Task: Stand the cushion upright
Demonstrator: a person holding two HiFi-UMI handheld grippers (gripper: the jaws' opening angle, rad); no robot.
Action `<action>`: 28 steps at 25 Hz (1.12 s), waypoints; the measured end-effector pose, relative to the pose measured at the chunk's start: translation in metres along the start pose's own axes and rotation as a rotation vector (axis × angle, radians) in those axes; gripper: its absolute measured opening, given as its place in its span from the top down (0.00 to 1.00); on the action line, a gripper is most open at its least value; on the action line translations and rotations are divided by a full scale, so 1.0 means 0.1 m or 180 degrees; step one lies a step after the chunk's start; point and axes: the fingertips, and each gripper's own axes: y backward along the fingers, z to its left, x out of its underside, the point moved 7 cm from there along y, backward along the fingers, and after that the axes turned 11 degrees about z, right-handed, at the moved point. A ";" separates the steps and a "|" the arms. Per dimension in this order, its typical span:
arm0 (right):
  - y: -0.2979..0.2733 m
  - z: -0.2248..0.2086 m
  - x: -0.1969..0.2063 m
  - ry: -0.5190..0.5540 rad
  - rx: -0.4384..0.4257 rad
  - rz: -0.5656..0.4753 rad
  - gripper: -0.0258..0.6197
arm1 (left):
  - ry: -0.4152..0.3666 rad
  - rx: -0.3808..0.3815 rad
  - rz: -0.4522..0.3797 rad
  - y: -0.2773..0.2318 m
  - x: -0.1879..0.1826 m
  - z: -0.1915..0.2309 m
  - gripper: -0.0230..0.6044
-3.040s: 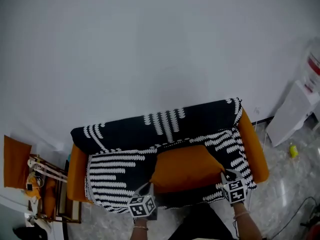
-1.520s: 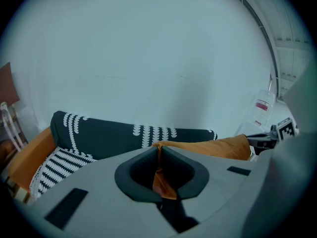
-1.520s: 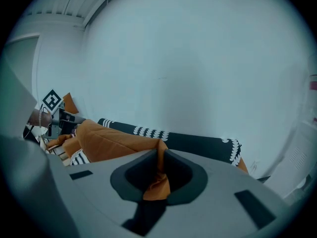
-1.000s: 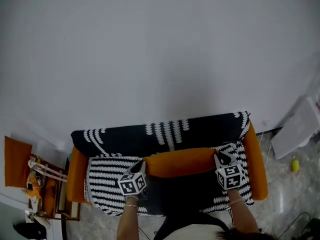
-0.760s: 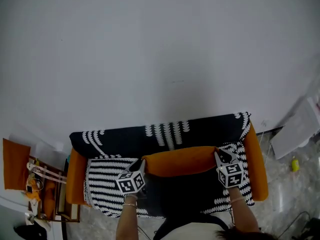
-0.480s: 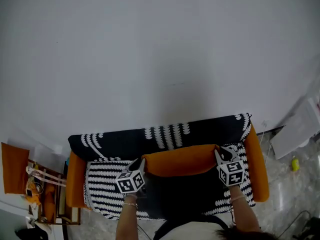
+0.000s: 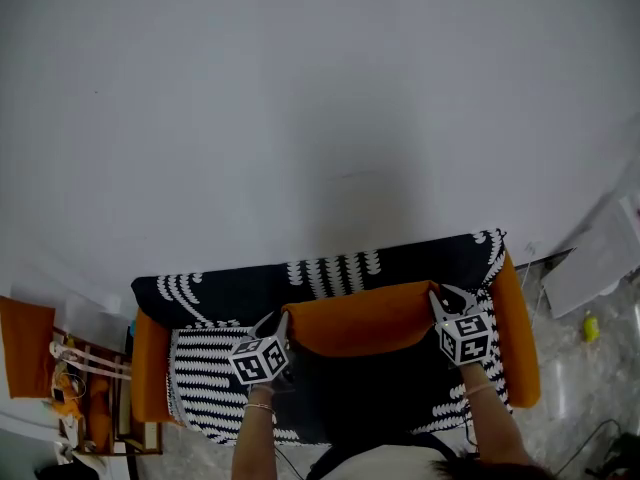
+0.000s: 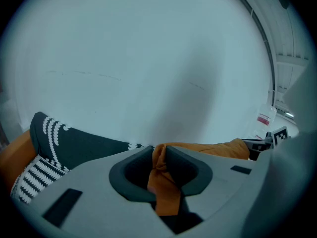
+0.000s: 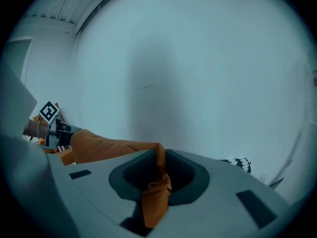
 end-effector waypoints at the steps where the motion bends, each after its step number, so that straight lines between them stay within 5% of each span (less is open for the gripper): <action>1: -0.04 -0.02 -0.02 0.0014 -0.0004 0.0001 0.85 | 0.0008 0.0002 -0.0005 -0.04 -0.03 0.01 0.81; 28: -1.05 -0.35 -0.67 0.0144 -0.0027 0.0050 0.84 | 0.0135 -0.0053 -0.0013 -0.89 -0.76 0.31 0.81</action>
